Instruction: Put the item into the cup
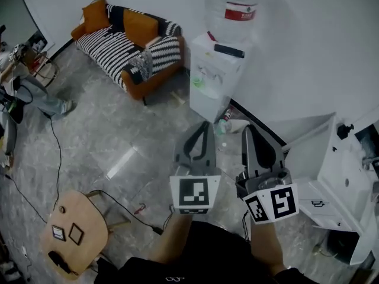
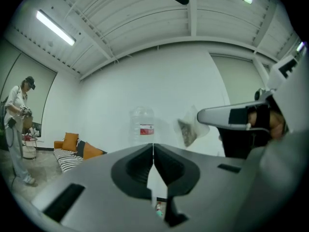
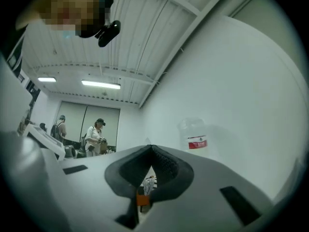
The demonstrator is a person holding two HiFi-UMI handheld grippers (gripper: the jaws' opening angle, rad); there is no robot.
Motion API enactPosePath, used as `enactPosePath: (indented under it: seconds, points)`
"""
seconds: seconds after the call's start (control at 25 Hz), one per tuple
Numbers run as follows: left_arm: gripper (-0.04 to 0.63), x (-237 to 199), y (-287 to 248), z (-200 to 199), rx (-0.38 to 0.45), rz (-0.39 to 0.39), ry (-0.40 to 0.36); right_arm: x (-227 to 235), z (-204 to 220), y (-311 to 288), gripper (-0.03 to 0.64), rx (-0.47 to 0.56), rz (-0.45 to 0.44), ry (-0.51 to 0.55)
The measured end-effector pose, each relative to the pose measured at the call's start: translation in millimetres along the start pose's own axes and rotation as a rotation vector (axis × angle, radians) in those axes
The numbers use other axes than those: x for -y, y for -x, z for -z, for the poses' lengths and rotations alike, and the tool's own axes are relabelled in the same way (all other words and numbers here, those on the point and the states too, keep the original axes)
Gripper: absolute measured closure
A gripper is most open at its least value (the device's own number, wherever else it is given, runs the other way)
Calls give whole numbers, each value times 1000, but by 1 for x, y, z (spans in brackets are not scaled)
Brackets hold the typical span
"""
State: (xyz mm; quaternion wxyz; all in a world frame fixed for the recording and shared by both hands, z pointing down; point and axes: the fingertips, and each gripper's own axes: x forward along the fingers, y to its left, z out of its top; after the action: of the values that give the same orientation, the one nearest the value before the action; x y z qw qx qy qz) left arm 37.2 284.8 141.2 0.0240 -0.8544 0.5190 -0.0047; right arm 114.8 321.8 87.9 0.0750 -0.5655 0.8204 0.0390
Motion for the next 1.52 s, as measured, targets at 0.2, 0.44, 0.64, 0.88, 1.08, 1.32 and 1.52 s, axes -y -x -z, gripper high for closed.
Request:
enactPosePath:
  seconds: [0.2,0.44,0.64,0.88,1.08,1.32,1.52]
  points:
    - [581,-45,-53,13,-46,-4,7,15,17,-75,606,-49,13,-41]
    - [581,-109,-121,13,-71,-18,40,34,31,-171,606,-58,39,-33]
    - [581,-156,-165,12,-100,-18,30,35,49,-249,606,-63,27,-64]
    - [581,-201,-201,12,-99,-33,20,31,68,-306,606,-56,13,-86]
    - [581,-226,-217,4,-107,-47,-95,30,71,-329,606,-35,27,-78]
    - [581,-230,-231,-4,-90,-31,-38,41,70,-337,606,-24,52,-51]
    - [581,-217,-248,-1,-95,-4,-89,58,77,-341,606,-34,68,-60]
